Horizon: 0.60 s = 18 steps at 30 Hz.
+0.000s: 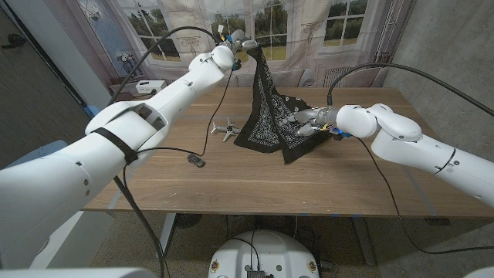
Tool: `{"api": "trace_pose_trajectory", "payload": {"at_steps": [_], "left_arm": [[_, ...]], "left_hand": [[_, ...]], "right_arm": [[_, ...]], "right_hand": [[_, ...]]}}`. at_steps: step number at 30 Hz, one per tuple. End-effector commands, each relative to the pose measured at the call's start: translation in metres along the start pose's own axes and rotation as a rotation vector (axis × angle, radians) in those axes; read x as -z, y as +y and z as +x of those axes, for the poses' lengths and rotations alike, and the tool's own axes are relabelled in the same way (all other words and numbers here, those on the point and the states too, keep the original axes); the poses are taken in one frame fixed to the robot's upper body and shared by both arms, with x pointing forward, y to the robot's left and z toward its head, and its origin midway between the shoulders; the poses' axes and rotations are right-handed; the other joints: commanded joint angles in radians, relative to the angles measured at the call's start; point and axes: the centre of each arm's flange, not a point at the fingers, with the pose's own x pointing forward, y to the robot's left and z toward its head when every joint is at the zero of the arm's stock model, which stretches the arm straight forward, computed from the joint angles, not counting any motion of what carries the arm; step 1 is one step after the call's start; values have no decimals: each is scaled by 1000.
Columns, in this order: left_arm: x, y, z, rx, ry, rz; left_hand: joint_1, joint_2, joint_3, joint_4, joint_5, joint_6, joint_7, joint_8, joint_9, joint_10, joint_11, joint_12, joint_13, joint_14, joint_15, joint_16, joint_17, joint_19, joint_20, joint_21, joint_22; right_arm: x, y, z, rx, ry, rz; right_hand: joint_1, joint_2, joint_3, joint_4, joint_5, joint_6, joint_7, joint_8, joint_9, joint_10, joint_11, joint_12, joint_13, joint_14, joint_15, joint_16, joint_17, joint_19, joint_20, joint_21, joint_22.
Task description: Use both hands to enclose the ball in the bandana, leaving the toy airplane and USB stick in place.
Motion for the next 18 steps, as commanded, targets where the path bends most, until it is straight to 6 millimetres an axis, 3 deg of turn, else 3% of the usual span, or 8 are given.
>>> {"api": "trace_pose_trajectory", "payload": {"at_steps": [1,5,10,12,13,18], "left_arm": [[0,0,4,3,9,4],[0,-1,5,6,6,5],[-1,-2,6,10,4,8],[-1,-3,6,10,5,13],[-2,-3,7,11,4,15],[-3,-4,9,10,5,25]], "left_hand": [[-6,1,8,-1,5,21,2,285,4,-1,-2,-5,5,-5,-34,-5,2,1,4,8,-1],[-7,1,10,-2,6,18,4,286,3,-2,-2,-6,5,-5,-35,-5,2,1,4,9,-2],[-9,2,12,-3,6,22,3,288,-1,-2,-3,-7,5,-5,-34,-5,3,0,3,11,-2],[-9,2,12,-3,6,19,2,288,1,-2,-3,-7,6,-5,-36,-5,3,0,3,12,-2],[-9,3,13,-4,6,19,2,289,0,-2,-2,-7,6,-5,-35,-5,3,1,3,12,-2],[-11,3,14,-5,6,18,4,291,0,-2,-3,-8,6,-4,-36,-5,3,1,2,14,-2]], "right_arm": [[-32,-7,5,-74,-14,-129],[-41,-7,5,-66,-16,-170],[-40,-10,6,-71,-56,-143],[-38,-11,5,-63,-77,-123],[-37,-12,3,-49,-78,-118],[-39,-16,-6,-4,-112,-114]], "right_hand": [[4,12,17,-1,-1,-48,-1,-1,-2,10,33,10,1,30,5,21,10,23,-1,13,5],[15,14,33,-5,3,-68,-1,3,-2,28,63,17,0,61,8,38,16,37,-5,21,5],[13,9,41,-3,4,-78,-2,7,-1,63,74,29,-1,94,6,51,19,49,-1,27,4],[13,6,45,-4,4,-80,-2,8,-1,75,71,33,-2,101,5,52,18,52,1,29,4],[11,5,50,-3,4,-83,-1,10,0,76,47,32,-3,101,1,50,18,53,-2,30,3],[7,2,54,-1,3,-98,-1,8,-1,59,40,24,-4,88,-2,44,19,45,-1,28,3]]}}
